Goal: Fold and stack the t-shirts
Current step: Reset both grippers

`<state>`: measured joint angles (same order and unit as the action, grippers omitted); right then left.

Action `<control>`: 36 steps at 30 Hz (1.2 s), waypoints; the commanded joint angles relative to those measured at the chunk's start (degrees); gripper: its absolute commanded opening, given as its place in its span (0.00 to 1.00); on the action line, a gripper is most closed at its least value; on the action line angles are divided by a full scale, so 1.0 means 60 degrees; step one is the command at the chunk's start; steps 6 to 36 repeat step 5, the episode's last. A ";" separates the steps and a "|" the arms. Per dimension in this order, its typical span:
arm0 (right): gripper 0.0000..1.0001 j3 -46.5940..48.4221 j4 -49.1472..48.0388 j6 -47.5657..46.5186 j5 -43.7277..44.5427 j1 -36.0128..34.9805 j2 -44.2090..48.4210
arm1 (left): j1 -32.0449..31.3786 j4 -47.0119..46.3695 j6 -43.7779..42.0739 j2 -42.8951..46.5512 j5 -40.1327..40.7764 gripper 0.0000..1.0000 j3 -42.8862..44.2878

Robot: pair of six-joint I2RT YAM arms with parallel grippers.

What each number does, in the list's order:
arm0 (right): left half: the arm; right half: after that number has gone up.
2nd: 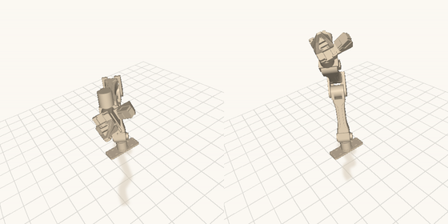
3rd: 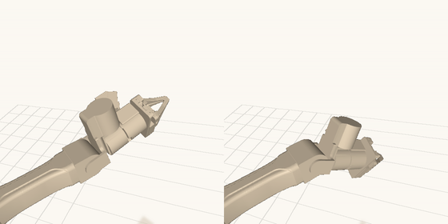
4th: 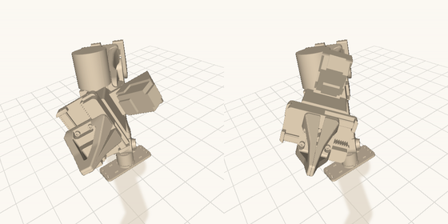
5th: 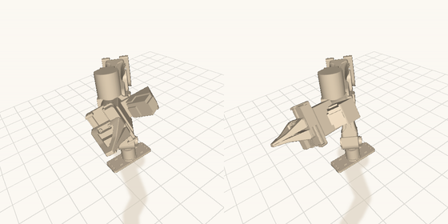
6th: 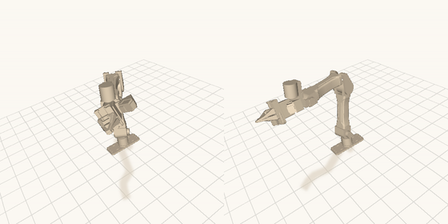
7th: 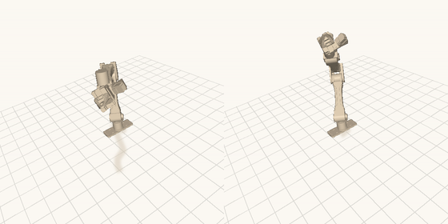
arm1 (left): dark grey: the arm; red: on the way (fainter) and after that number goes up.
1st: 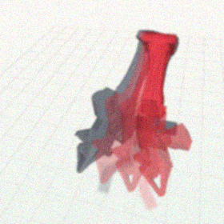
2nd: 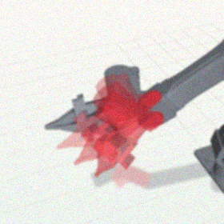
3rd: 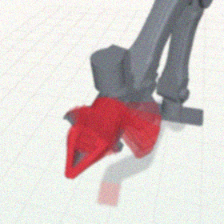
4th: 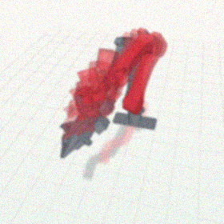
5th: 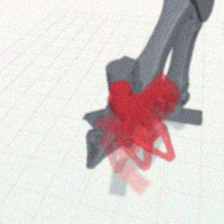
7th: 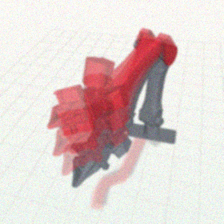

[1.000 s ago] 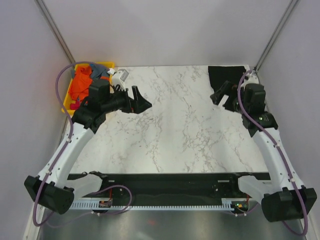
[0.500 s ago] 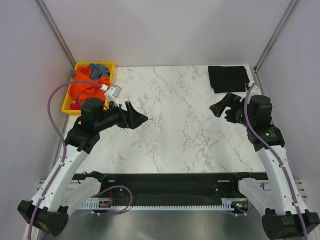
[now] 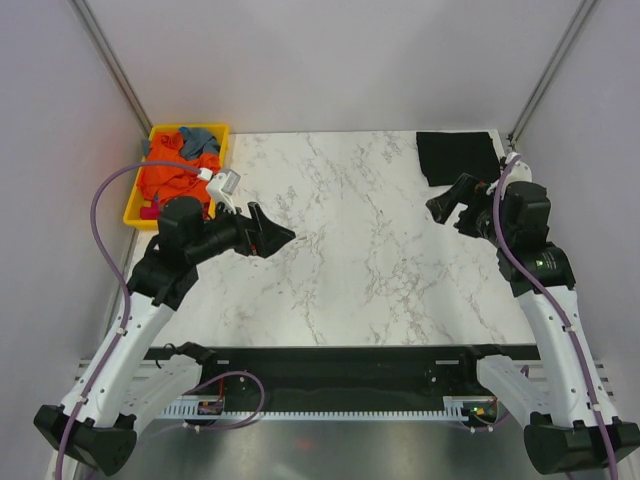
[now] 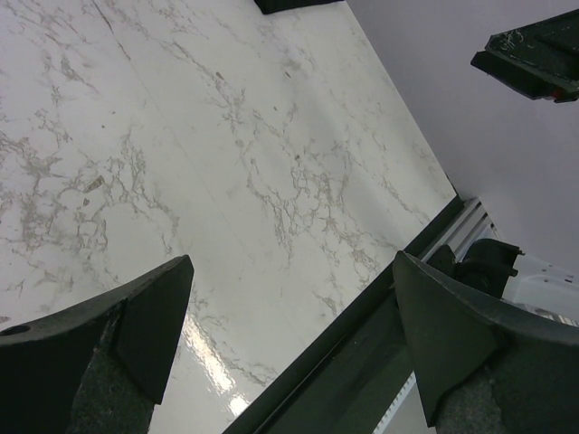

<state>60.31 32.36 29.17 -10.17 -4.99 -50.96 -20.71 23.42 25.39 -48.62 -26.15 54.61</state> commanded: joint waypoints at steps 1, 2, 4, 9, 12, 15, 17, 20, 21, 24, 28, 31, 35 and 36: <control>0.98 0.0363 0.0056 0.0046 0.0128 0.0012 0.0129 | -0.0005 -0.0402 -0.0085 0.0062 -0.0168 1.00 0.0302; 0.98 0.0392 0.0042 0.0017 0.0128 0.0012 0.0158 | -0.0005 -0.0417 -0.0100 0.0018 -0.0110 1.00 0.0332; 0.98 0.0567 0.0056 -0.0042 0.0201 0.0027 0.0202 | -0.0006 -0.0461 -0.0130 -0.0055 -0.0022 1.00 0.0405; 0.98 0.0611 0.0056 -0.0129 0.0245 0.0027 0.0217 | -0.0020 -0.0461 -0.0144 -0.0128 -0.0036 1.00 0.0434; 0.98 0.0611 0.0056 -0.0129 0.0245 0.0027 0.0217 | -0.0020 -0.0461 -0.0144 -0.0128 -0.0036 1.00 0.0434; 0.98 0.0611 0.0056 -0.0129 0.0245 0.0027 0.0217 | -0.0020 -0.0461 -0.0144 -0.0128 -0.0036 1.00 0.0434; 0.98 0.0611 0.0056 -0.0129 0.0245 0.0027 0.0217 | -0.0020 -0.0461 -0.0144 -0.0128 -0.0036 1.00 0.0434; 0.98 0.0611 0.0056 -0.0129 0.0245 0.0027 0.0217 | -0.0020 -0.0461 -0.0144 -0.0128 -0.0036 1.00 0.0434; 0.98 0.0611 0.0056 -0.0129 0.0245 0.0027 0.0217 | -0.0020 -0.0461 -0.0144 -0.0128 -0.0036 1.00 0.0434; 0.98 0.0611 0.0056 -0.0129 0.0245 0.0027 0.0217 | -0.0020 -0.0461 -0.0144 -0.0128 -0.0036 1.00 0.0434; 0.98 0.0611 0.0056 -0.0129 0.0245 0.0027 0.0217 | -0.0020 -0.0461 -0.0144 -0.0128 -0.0036 1.00 0.0434; 0.98 0.0611 0.0056 -0.0129 0.0245 0.0027 0.0217 | -0.0020 -0.0461 -0.0144 -0.0128 -0.0036 1.00 0.0434; 0.98 0.0611 0.0056 -0.0129 0.0245 0.0027 0.0217 | -0.0020 -0.0461 -0.0144 -0.0128 -0.0036 1.00 0.0434; 0.98 0.0611 0.0056 -0.0129 0.0245 0.0027 0.0217 | -0.0020 -0.0461 -0.0144 -0.0128 -0.0036 1.00 0.0434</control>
